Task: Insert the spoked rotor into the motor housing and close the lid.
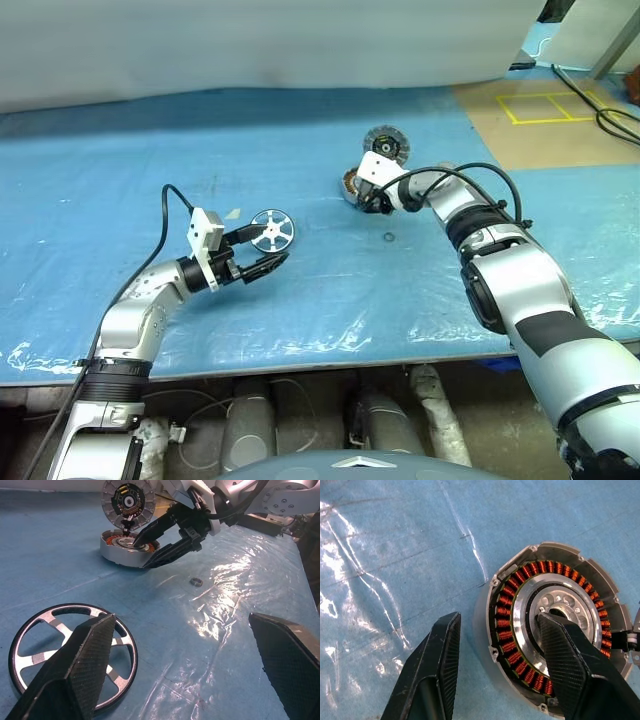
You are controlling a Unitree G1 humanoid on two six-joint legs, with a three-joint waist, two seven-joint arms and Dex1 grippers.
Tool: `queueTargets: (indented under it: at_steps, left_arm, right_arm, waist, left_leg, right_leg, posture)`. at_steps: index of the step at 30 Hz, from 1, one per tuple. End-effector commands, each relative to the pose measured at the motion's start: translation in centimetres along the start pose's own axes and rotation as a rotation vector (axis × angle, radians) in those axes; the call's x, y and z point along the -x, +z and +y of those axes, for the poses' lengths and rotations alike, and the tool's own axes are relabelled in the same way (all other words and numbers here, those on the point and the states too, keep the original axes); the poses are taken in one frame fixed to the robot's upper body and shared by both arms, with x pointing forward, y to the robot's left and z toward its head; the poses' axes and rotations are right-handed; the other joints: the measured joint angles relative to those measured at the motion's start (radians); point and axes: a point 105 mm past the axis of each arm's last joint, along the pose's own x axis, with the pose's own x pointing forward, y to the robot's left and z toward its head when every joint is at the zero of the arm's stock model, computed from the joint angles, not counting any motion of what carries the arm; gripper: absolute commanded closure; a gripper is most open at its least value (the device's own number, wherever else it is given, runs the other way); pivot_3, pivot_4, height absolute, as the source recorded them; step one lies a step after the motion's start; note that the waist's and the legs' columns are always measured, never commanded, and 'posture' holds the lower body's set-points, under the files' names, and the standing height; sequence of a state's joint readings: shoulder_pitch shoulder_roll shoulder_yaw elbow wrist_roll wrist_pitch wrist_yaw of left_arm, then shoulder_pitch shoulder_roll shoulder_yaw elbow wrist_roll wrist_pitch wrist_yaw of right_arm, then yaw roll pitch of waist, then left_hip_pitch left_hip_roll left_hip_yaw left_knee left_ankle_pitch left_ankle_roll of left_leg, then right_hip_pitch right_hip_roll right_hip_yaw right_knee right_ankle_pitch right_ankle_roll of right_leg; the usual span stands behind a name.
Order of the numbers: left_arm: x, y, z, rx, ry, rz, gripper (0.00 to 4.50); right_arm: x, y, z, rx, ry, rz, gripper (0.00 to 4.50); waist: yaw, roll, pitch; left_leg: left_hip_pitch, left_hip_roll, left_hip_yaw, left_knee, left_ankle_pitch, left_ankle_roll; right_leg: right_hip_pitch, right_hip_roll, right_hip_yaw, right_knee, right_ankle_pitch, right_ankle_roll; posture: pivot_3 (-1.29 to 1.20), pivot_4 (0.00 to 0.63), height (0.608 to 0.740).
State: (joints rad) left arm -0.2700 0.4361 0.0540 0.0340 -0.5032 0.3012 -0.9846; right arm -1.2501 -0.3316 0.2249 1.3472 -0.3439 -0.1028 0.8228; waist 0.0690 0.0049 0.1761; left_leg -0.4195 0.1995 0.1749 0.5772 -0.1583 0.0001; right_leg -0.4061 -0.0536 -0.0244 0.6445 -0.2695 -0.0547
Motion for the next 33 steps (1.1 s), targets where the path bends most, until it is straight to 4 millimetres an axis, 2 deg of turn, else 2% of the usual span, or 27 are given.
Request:
queueTargets:
  at_steps: [1,5,7,11,23,24,27,33]
  left_arm:
    - [0.1,0.8,0.0,-0.043,-0.003,-0.020,0.00]
    - [-0.2,0.9,-0.1,-0.045,-0.007,-0.023,0.00]
    - [-0.2,0.9,-0.1,-0.046,-0.010,-0.021,0.00]
    - [-0.2,0.8,-0.2,-0.047,-0.013,-0.017,0.00]
    - [-0.2,0.8,-0.2,-0.051,-0.008,-0.016,0.00]
    - [-0.2,0.8,-0.2,-0.049,-0.008,-0.016,0.00]
    - [-0.2,0.8,-0.2,-0.049,-0.009,-0.016,0.00]
    - [-0.2,0.8,-0.3,-0.047,-0.009,-0.016,0.00]
  right_arm:
    - [1.0,1.6,-1.9,0.038,-0.074,-0.044,1.93]
    - [0.9,0.4,-2.0,0.067,-0.105,0.017,1.93]
    - [0.8,-0.3,-1.8,0.111,-0.108,0.058,1.61]
    - [0.5,-1.0,-1.4,0.121,-0.099,0.087,1.61]
    - [-0.2,-1.2,-0.3,0.119,-0.059,0.083,1.61]
    - [-0.2,-1.3,-0.2,0.125,-0.054,0.087,1.99]
    - [-0.2,-1.7,0.0,0.132,-0.041,0.104,2.65]
    - [0.0,-2.3,0.3,0.140,-0.014,0.118,2.72]
  waist:
    - [0.000,0.000,0.000]
    - [0.000,0.000,0.000]
    - [0.000,0.000,0.000]
    - [0.000,0.000,0.000]
    - [0.000,0.000,0.000]
    - [0.000,0.000,0.000]
    - [0.000,0.000,0.000]
    - [0.001,0.000,0.000]
  left_leg:
    - [0.000,0.000,0.000,0.000,0.000,0.000]
    - [0.000,0.000,0.000,0.000,0.000,0.000]
    - [0.000,0.000,0.000,0.000,0.000,0.000]
    - [0.000,0.000,0.000,0.000,0.000,0.000]
    - [0.000,0.000,0.000,0.000,0.000,0.000]
    - [0.000,0.000,0.000,0.000,0.000,0.000]
    - [0.000,0.000,0.000,0.000,0.000,0.000]
    - [0.003,0.000,0.000,0.000,0.000,0.000]
  right_leg:
    - [0.000,0.000,0.000,0.000,0.000,0.000]
    - [0.000,0.000,0.000,0.000,0.000,0.000]
    - [0.000,0.000,0.000,0.000,0.000,0.000]
    - [0.000,0.000,0.000,0.000,0.000,0.000]
    - [0.000,0.000,0.000,0.000,0.000,0.000]
    - [0.000,0.000,0.000,0.000,0.000,0.000]
    - [0.000,0.000,0.000,0.000,0.000,0.000]
    - [0.003,0.000,0.000,0.000,0.000,0.000]
  posture:
    - [0.00,0.150,0.740]
    - [0.00,0.150,0.740]
    - [0.00,0.150,0.740]
    - [0.00,0.150,0.740]
    - [0.00,0.150,0.740]
    - [0.00,0.150,0.740]
    - [0.00,0.150,0.740]
    - [0.00,0.150,0.740]
